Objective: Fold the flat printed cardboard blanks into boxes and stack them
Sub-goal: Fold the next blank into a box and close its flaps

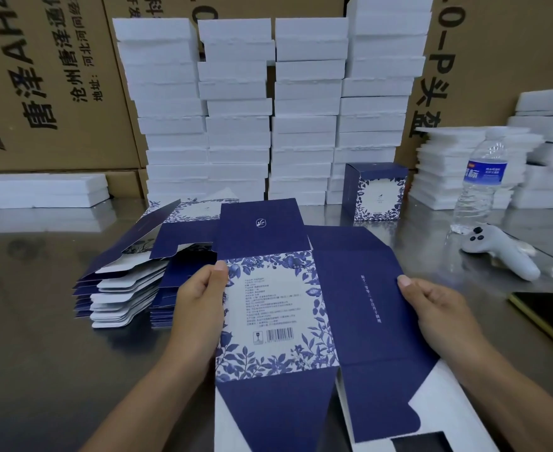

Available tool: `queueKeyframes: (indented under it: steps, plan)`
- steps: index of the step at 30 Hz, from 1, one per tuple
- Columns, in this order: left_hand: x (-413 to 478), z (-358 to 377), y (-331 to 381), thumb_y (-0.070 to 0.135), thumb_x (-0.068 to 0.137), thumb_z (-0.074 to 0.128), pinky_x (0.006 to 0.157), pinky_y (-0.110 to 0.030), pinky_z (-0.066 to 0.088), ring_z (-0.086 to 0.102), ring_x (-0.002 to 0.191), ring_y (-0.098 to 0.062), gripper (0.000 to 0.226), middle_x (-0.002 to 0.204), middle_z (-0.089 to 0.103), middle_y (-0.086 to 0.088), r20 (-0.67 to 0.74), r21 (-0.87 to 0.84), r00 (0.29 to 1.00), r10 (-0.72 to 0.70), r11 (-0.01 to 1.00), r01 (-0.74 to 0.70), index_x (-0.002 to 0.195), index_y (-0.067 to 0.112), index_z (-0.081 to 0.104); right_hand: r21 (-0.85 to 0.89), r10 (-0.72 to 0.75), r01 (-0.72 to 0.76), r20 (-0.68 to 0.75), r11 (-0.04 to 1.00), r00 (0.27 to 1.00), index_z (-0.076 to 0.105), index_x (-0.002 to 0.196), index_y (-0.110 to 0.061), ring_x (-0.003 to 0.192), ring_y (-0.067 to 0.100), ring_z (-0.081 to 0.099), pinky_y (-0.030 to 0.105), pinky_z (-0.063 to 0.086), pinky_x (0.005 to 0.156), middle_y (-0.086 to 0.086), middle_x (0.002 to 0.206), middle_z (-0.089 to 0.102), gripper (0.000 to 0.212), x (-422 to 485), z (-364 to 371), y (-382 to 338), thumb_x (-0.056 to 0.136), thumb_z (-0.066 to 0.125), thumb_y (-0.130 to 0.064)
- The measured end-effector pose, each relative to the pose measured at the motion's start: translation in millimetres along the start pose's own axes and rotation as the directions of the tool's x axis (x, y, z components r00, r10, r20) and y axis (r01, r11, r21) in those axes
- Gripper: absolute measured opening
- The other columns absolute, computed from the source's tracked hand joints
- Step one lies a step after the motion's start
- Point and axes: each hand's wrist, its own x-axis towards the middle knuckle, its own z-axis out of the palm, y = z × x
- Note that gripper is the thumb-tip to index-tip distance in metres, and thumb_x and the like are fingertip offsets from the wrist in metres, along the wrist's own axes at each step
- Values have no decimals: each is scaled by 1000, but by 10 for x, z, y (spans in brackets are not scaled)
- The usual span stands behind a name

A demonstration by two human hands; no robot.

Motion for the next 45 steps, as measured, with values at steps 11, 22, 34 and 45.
queueKeyframes:
  steps: [11,22,34,45]
  plan:
    - [2,25,-50,44,98,39,70,-33,40,56,75,-23,53,84,64,-19,77,49,994,-72,996,69,94,-5,59,-28,-20,18,-83,999,996,68,75,-1,51,9,56,12,42,45,-3,59,66,36,59,-14,80,96,49,-24]
    - [-13,-6,-7,33,100,37,68,-28,44,61,78,-22,43,89,70,-13,-6,156,988,151,977,-148,93,0,65,140,52,-42,-65,989,997,71,76,-10,75,21,65,36,50,78,10,85,73,35,6,55,17,94,53,-34]
    - [-27,21,10,45,97,38,75,-29,51,70,82,-11,44,84,74,10,43,18,997,68,997,-69,76,26,71,101,-107,119,-118,988,987,65,67,-6,54,7,53,11,41,48,-3,61,64,37,8,17,33,95,52,-27]
    - [-80,20,56,40,97,39,82,-30,49,68,88,-4,33,94,73,15,107,33,989,103,994,-107,93,29,70,128,-94,113,-146,985,985,68,78,-7,63,7,59,15,47,60,-5,69,70,32,18,16,31,95,51,-28]
